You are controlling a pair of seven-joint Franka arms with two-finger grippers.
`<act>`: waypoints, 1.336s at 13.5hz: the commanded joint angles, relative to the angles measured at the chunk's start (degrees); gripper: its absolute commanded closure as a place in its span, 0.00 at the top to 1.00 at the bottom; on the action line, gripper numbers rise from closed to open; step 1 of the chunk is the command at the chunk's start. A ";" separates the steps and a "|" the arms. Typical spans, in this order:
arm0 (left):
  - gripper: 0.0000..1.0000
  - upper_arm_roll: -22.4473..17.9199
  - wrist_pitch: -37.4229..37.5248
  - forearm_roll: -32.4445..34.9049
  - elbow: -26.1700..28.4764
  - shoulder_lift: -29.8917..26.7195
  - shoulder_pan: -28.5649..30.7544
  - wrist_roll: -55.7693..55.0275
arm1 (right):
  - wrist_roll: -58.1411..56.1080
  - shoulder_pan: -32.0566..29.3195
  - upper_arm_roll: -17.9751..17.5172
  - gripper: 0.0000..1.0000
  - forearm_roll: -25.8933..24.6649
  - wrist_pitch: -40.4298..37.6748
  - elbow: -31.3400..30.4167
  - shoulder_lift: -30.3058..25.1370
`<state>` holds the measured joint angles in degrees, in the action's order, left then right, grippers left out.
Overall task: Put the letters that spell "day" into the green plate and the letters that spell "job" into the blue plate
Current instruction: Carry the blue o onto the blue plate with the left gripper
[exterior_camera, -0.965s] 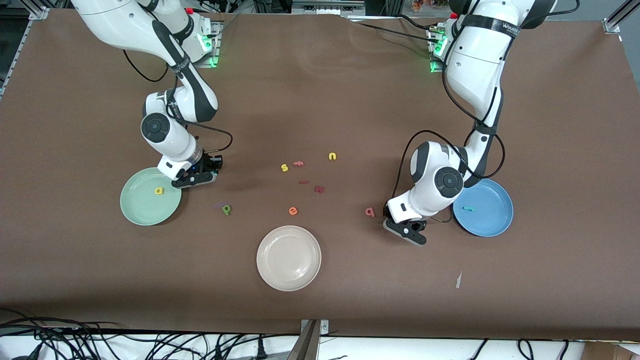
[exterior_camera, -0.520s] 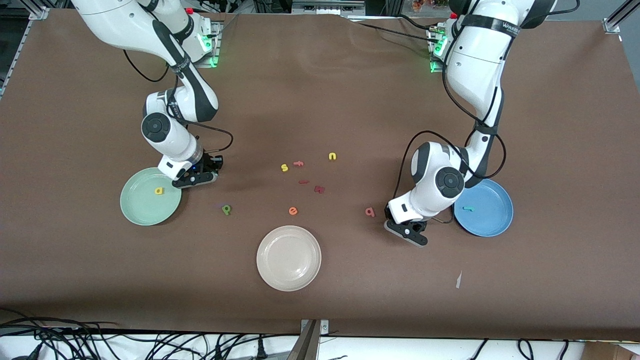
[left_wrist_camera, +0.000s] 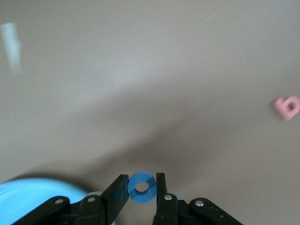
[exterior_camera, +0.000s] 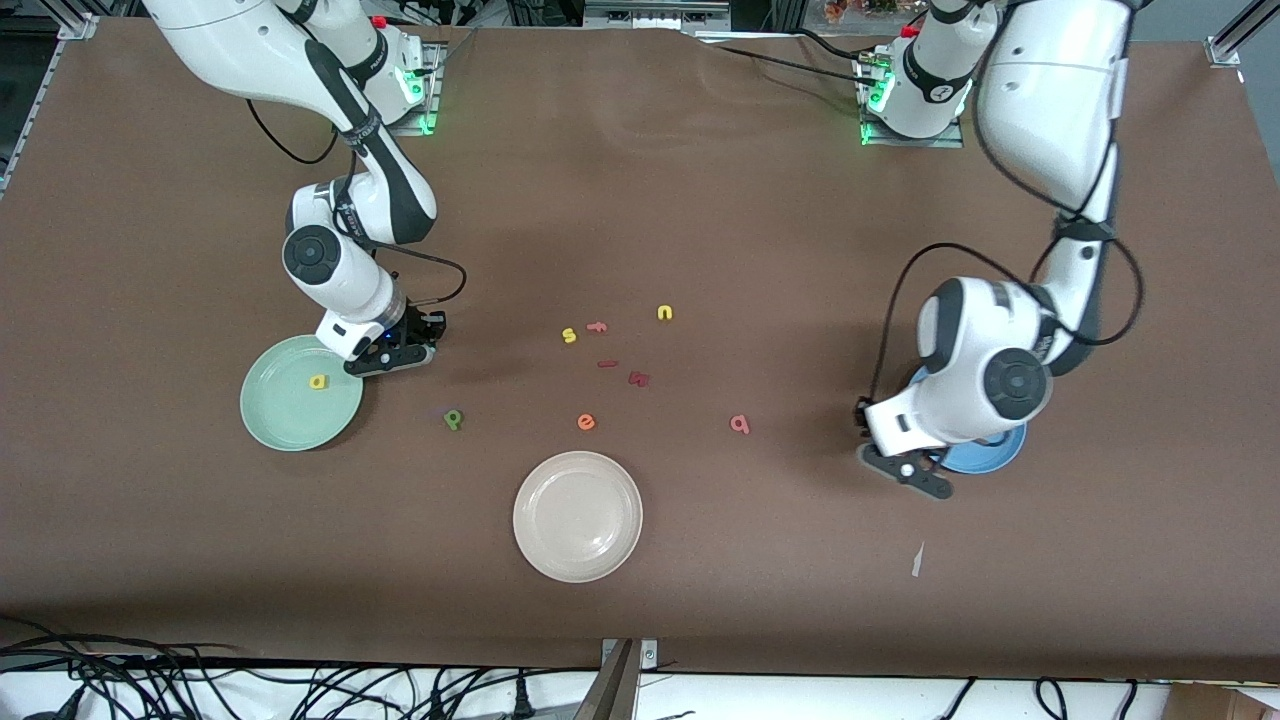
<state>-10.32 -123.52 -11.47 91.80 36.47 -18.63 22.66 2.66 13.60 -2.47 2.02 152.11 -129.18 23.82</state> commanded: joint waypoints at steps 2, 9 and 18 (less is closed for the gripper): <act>0.09 0.65 -0.67 2.50 10.31 -5.09 6.04 10.35 | 0.51 -0.15 -0.43 0.21 0.62 1.17 -0.20 1.05; 0.47 0.56 -0.67 3.21 11.38 -6.15 9.05 14.17 | 0.07 -0.15 -0.34 0.20 0.62 0.91 0.41 0.52; 0.46 6.80 -11.12 0.83 6.30 0.43 -4.90 -18.68 | 0.77 -0.24 -0.16 0.19 0.62 -4.80 2.97 -0.36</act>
<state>-2.86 -132.90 -10.29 101.47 33.10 -19.58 10.03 3.01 13.57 -2.43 2.02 148.35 -126.55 23.74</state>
